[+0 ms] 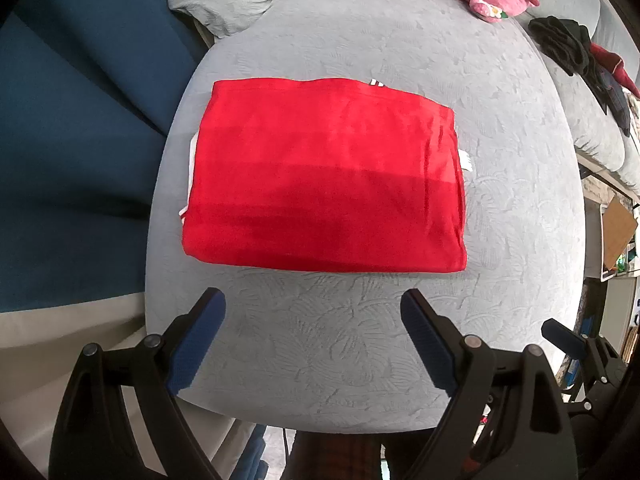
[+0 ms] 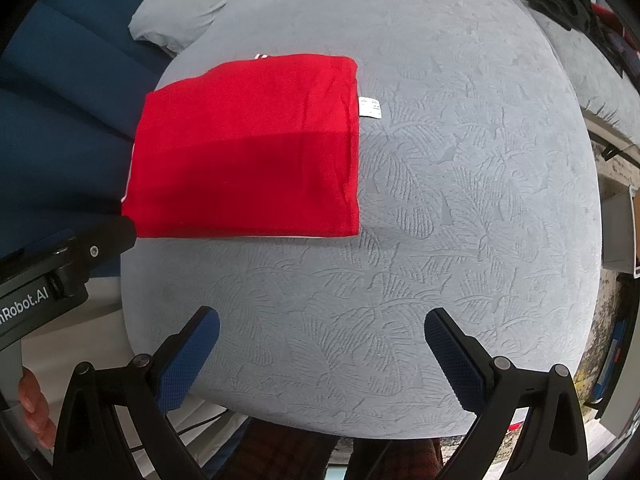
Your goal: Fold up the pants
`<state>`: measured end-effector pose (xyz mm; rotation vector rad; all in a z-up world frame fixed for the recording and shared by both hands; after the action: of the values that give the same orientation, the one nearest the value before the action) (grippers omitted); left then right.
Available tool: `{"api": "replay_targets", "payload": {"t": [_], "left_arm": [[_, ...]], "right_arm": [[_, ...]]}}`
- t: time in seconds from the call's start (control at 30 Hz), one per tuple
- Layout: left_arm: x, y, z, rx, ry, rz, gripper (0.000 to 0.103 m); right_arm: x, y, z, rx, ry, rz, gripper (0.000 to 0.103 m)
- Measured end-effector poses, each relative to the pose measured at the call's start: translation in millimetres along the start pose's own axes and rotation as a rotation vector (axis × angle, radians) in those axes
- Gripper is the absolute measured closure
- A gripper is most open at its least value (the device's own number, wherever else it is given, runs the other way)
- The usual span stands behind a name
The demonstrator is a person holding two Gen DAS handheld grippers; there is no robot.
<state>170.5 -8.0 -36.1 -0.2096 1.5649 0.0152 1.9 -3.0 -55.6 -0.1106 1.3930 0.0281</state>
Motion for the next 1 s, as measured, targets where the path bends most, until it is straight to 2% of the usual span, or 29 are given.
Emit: {"api": "replay_targets", "payload": {"t": [1.0], "left_arm": [[4,-5,-15,0.021,-0.016,0.025,0.016]], "right_arm": [[-6,1,-3,0.005,0.003,0.003,0.002]]}}
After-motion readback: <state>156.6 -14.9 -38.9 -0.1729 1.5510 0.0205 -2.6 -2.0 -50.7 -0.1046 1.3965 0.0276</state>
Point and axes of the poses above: each gripper's, at about its wrist camera, not at the fingertips, and x roughly the way its jaws point, z to its left, y to its underside, the point moved 6 cm from there along x, roughly the way its jaws point, and after that the axes turned 5 degrees about -x, right-handed, at the moved point
